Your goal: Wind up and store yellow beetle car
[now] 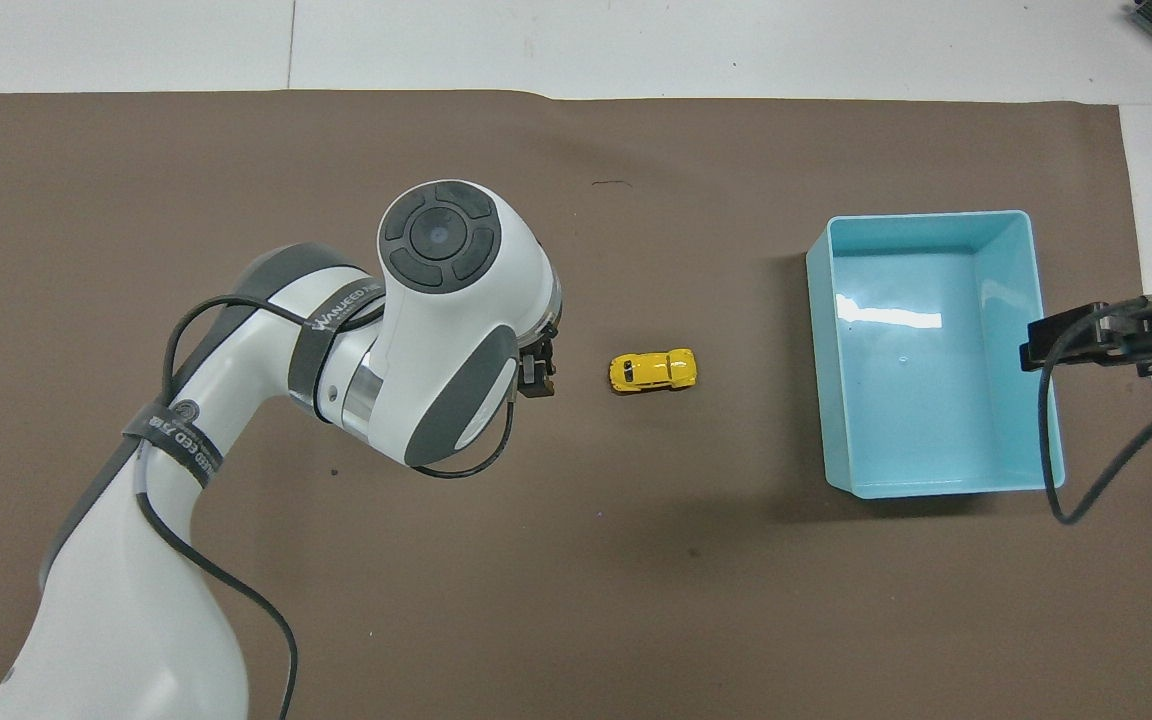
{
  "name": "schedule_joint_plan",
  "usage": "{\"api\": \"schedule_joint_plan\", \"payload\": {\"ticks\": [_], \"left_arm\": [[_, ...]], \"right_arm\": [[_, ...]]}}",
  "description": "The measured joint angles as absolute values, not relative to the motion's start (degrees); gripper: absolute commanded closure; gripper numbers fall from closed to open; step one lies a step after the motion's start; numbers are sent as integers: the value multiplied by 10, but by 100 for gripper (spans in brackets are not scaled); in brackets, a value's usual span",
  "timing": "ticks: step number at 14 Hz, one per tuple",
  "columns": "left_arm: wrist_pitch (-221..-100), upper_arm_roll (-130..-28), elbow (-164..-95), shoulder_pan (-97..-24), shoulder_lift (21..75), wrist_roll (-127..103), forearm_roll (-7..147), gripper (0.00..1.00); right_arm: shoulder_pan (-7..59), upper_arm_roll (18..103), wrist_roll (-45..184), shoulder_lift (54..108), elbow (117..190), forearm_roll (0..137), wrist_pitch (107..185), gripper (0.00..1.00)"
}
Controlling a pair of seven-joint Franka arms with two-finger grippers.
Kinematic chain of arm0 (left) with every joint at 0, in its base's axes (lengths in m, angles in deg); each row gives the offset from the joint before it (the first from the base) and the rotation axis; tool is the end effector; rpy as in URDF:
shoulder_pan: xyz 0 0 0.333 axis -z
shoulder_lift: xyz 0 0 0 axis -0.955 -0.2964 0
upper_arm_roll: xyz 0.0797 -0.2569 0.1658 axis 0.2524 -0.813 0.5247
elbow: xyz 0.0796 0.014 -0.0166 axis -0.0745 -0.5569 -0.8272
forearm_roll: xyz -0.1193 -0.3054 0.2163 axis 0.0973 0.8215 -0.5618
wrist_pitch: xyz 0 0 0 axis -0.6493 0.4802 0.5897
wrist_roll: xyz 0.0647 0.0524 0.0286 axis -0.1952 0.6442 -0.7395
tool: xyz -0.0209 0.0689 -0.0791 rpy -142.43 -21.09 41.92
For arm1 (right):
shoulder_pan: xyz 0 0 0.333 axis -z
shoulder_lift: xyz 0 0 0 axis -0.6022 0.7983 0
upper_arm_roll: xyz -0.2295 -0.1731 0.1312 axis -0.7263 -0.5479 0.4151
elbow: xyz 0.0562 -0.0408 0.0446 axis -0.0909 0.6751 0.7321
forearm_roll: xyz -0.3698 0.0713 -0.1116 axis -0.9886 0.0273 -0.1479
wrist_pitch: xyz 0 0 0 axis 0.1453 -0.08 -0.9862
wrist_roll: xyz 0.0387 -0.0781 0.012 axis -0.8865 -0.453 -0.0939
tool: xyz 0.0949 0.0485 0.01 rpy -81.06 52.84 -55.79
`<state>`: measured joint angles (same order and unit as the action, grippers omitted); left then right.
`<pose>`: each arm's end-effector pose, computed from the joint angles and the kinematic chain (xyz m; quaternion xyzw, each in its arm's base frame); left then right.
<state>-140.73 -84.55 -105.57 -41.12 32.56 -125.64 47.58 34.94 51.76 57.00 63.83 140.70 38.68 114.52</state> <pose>0.5463 -0.4385 0.4285 0.6960 0.7131 -0.0442 0.0712 0.5382 0.0038 0.6290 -0.9991 0.0328 0.0269 0.0064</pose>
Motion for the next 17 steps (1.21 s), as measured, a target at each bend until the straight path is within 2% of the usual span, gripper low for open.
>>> {"api": "schedule_joint_plan", "payload": {"ticks": [6,17], "left_arm": [[-1446,-845,-1015,-366,239,-1320,437,0],[-1493,-845,-1010,-347,210,-1359,437,0]], "right_arm": [[349,517,570,638,1407,387,1145,0],[349,517,570,638,1408,387,1145,0]]}}
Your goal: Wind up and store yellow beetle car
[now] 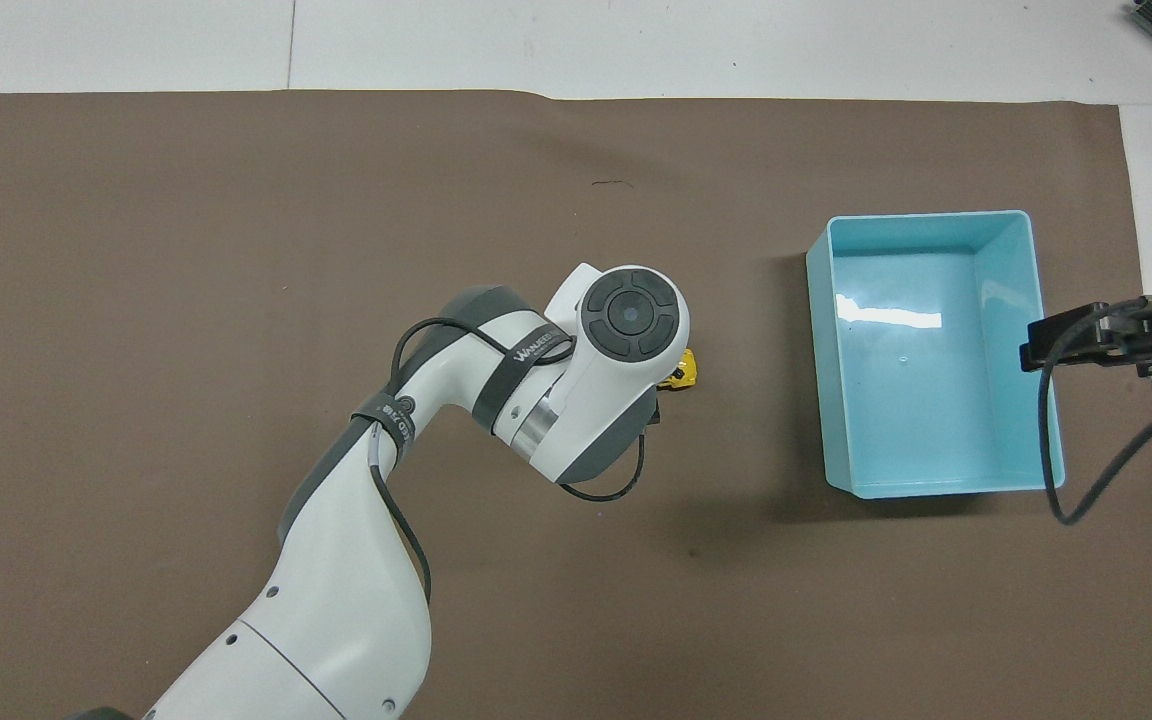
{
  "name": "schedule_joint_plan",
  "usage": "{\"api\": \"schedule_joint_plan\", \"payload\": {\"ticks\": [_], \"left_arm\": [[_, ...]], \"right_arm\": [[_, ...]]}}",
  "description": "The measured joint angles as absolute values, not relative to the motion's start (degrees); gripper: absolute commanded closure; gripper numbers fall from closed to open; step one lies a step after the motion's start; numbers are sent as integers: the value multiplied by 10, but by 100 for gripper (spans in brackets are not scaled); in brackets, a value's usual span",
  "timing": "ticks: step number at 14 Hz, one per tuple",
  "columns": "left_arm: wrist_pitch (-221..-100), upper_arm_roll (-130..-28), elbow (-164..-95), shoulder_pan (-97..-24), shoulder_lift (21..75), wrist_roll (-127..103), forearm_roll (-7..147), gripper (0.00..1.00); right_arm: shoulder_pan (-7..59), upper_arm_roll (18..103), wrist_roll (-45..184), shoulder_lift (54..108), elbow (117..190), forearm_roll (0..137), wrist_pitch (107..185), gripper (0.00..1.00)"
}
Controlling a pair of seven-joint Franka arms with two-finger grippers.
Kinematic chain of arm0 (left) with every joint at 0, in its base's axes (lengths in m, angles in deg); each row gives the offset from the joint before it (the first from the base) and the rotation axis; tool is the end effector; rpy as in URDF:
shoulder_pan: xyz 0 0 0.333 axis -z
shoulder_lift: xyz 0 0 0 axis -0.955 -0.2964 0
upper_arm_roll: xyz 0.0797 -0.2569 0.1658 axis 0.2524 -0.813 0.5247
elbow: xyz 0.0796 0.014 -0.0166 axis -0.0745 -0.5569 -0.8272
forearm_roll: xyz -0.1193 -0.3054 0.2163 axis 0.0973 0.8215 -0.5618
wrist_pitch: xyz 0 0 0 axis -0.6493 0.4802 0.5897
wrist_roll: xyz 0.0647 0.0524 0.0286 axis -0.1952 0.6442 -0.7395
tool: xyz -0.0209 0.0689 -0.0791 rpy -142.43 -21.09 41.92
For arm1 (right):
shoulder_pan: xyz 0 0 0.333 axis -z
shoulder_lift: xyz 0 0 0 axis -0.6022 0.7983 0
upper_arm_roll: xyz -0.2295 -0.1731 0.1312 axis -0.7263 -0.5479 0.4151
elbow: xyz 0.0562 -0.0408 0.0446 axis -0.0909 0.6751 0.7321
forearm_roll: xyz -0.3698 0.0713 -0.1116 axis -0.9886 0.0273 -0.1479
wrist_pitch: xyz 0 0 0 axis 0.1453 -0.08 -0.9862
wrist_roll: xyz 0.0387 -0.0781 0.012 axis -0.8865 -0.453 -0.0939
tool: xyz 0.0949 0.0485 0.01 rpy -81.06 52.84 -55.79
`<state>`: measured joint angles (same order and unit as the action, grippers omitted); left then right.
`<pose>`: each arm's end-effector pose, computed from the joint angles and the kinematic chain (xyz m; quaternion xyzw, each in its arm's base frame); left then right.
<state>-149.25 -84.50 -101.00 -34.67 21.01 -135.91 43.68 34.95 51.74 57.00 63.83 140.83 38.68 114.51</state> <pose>0.5267 -0.5177 0.3378 0.6764 0.7314 -0.0359 0.0794 0.5381 0.0035 0.6279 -0.9990 0.0331 0.0281 0.0063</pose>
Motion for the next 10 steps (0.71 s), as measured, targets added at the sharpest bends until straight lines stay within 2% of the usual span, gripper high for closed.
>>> {"api": "schedule_joint_plan", "payload": {"ticks": [10], "left_arm": [[-1507,-845,-1018,-346,203,-1362,437,2]], "right_arm": [[349,517,570,638,1409,387,1145,0]]}}
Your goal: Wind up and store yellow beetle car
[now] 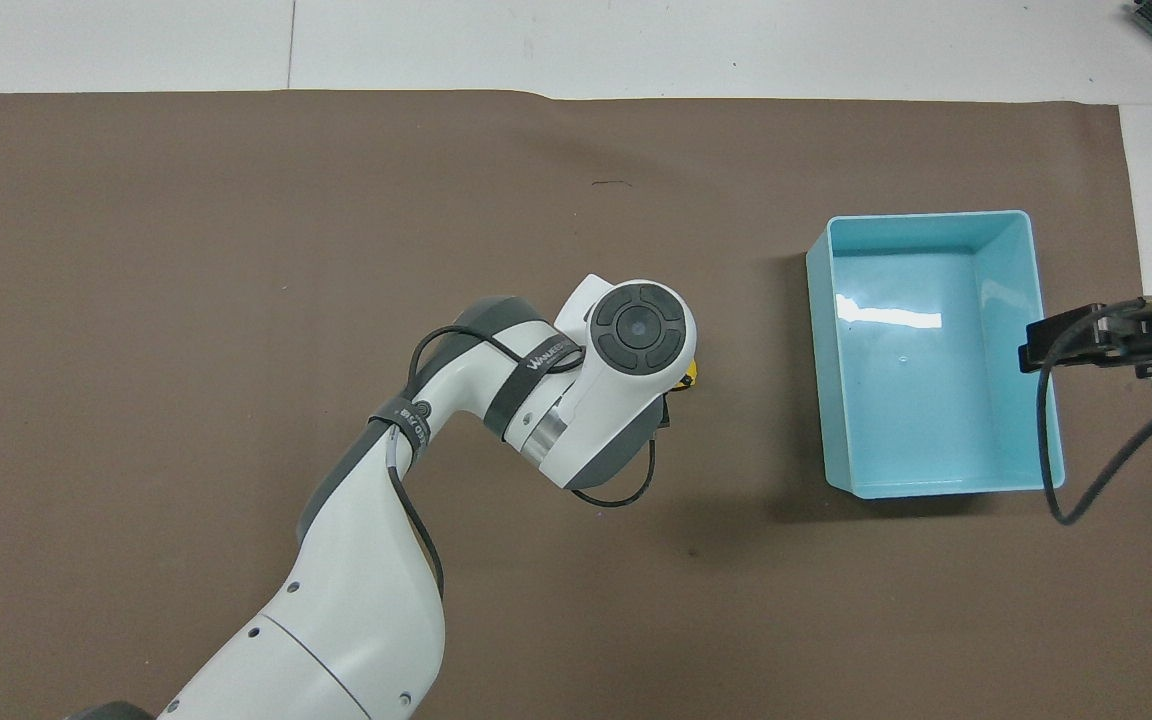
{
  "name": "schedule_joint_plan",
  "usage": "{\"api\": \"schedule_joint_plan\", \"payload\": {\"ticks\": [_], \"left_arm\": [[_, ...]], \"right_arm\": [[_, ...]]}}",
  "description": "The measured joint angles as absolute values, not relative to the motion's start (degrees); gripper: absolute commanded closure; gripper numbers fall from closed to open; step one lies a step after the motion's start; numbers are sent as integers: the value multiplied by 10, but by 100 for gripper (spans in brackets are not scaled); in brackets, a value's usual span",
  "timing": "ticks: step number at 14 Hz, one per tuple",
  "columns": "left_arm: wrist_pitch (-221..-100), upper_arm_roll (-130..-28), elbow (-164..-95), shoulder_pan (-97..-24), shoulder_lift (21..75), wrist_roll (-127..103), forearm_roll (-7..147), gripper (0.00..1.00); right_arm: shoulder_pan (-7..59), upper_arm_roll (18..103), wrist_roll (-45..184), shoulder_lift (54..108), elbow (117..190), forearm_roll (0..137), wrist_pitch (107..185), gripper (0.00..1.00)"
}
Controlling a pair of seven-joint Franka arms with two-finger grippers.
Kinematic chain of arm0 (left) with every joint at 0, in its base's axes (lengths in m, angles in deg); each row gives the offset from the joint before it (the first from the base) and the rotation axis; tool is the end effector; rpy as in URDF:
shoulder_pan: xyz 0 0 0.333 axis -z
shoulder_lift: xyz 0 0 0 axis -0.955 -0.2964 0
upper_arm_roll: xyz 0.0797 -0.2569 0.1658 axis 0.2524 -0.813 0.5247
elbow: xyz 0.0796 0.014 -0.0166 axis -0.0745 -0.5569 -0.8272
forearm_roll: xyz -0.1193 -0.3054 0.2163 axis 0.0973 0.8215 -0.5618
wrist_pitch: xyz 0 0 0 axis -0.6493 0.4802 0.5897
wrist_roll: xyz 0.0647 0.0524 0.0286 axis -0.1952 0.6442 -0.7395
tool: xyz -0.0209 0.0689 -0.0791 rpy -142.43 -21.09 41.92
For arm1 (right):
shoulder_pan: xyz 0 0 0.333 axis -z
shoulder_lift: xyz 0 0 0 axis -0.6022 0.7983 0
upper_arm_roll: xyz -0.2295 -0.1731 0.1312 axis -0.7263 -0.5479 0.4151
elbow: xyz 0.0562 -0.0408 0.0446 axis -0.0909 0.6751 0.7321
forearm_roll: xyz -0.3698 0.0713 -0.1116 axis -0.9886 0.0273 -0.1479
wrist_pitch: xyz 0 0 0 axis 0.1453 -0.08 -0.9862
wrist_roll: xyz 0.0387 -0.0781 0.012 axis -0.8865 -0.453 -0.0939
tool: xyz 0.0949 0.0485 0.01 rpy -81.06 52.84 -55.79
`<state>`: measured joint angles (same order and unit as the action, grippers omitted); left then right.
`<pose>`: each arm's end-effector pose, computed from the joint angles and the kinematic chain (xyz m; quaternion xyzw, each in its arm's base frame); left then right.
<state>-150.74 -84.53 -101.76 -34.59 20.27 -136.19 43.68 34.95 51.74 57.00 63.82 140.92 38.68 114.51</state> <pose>0.5252 -0.5187 0.3247 0.6749 0.7327 -0.0371 0.0792 0.5380 0.0035 0.6273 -0.9990 0.0331 0.0288 0.0063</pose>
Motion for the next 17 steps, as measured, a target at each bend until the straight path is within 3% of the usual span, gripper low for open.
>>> {"api": "schedule_joint_plan", "payload": {"ticks": [2,4,5,7,9,17], "left_arm": [[-1510,-845,-1018,-346,201,-1362,437,25],[-1511,-845,-1018,-346,201,-1362,437,64],[-1511,-845,-1018,-346,201,-1362,437,73],[-1511,-846,-1020,-345,201,-1362,436,76],[-1511,-846,-1021,-345,202,-1361,435,87],[-1510,-843,-1069,-363,233,-1318,435,84]], "right_arm": [[349,517,570,638,1409,387,1145,0],[349,517,570,638,1409,387,1145,0],[349,517,570,638,1409,387,1145,0],[349,517,570,638,1409,387,1145,0],[349,517,570,638,1409,387,1145,0],[349,517,570,638,1409,387,1145,0]]}}
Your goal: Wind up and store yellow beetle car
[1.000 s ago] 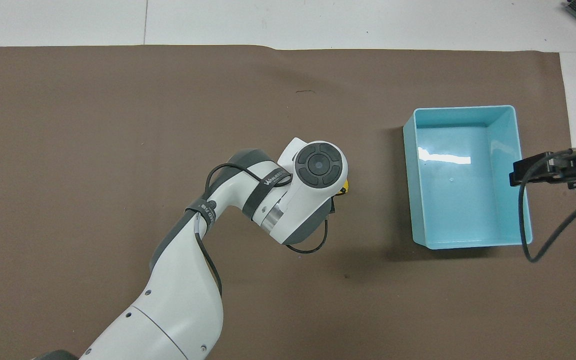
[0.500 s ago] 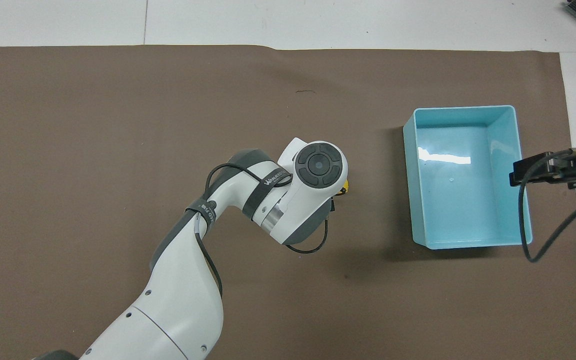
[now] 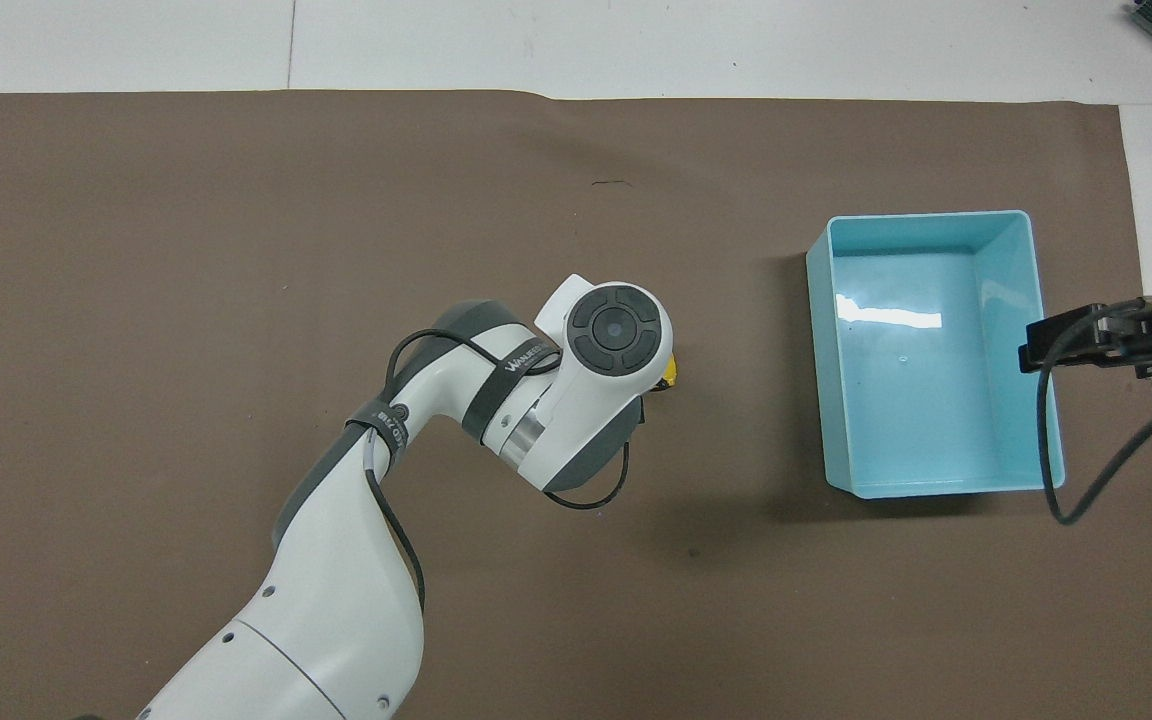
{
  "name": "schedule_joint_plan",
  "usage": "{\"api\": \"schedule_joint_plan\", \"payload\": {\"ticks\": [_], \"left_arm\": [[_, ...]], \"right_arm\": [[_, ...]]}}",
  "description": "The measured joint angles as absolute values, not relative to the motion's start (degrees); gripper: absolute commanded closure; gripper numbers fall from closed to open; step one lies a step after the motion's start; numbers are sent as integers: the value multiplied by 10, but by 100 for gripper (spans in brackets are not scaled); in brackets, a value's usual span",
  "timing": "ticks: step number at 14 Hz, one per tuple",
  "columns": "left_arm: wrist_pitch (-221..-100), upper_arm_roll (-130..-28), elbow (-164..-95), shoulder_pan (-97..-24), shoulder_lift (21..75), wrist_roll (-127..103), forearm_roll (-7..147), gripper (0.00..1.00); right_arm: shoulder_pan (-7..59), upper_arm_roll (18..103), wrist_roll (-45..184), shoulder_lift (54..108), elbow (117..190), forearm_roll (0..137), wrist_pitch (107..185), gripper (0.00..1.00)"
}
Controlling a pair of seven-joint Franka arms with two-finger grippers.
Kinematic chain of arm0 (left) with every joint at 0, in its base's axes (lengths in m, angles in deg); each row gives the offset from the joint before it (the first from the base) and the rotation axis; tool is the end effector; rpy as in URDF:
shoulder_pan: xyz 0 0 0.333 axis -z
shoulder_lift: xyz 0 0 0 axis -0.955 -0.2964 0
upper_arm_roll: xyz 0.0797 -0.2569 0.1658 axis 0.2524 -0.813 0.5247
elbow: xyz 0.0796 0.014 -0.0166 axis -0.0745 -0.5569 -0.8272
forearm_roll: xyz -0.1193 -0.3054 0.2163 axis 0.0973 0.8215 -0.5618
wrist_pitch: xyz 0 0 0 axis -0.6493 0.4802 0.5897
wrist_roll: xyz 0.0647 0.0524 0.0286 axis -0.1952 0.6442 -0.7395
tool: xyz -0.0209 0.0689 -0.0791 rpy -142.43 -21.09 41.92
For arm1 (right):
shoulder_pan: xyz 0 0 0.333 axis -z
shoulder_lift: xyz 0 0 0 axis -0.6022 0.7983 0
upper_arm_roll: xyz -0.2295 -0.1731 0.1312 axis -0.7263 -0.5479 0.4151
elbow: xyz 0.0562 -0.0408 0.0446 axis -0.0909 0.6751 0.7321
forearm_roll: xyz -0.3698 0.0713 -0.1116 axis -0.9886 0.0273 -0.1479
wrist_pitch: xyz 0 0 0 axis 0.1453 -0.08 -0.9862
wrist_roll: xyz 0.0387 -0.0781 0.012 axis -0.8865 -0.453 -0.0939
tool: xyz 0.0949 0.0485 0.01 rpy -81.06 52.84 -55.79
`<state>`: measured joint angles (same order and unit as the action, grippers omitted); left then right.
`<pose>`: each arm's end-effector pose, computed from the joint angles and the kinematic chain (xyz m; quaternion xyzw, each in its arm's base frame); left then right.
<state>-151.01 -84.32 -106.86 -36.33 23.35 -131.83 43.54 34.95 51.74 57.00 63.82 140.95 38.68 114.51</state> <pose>0.5265 -0.4910 0.3218 0.6943 0.7162 -0.0282 0.0656 0.5380 0.0035 0.6270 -0.9990 0.0331 0.0291 0.0063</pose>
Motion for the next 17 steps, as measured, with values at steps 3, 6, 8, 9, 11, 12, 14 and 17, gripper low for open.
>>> {"api": "schedule_joint_plan", "payload": {"ticks": [3,6,8,9,11,12,14,17], "left_arm": [[-1506,-845,-1107,-389,259,-1289,437,83],[-1503,-846,-1151,-421,289,-1249,439,80],[-1498,-846,-1172,-445,303,-1225,442,77],[-1494,-847,-1179,-456,309,-1216,443,77],[-1486,-847,-1190,-476,318,-1201,443,73],[-1485,-847,-1196,-484,322,-1194,443,70],[-1485,-847,-1202,-492,326,-1187,443,1],[-1503,-839,-1210,-496,303,-1184,435,0]], "right_arm": [[349,517,570,638,1409,387,1145,0],[349,517,570,638,1409,387,1145,0],[350,517,570,638,1409,387,1145,0],[350,517,570,638,1409,387,1145,0],[350,517,570,638,1409,387,1145,0],[350,517,570,638,1409,387,1145,0],[350,517,570,638,1409,387,1145,0],[350,517,570,638,1409,387,1145,0]]}}
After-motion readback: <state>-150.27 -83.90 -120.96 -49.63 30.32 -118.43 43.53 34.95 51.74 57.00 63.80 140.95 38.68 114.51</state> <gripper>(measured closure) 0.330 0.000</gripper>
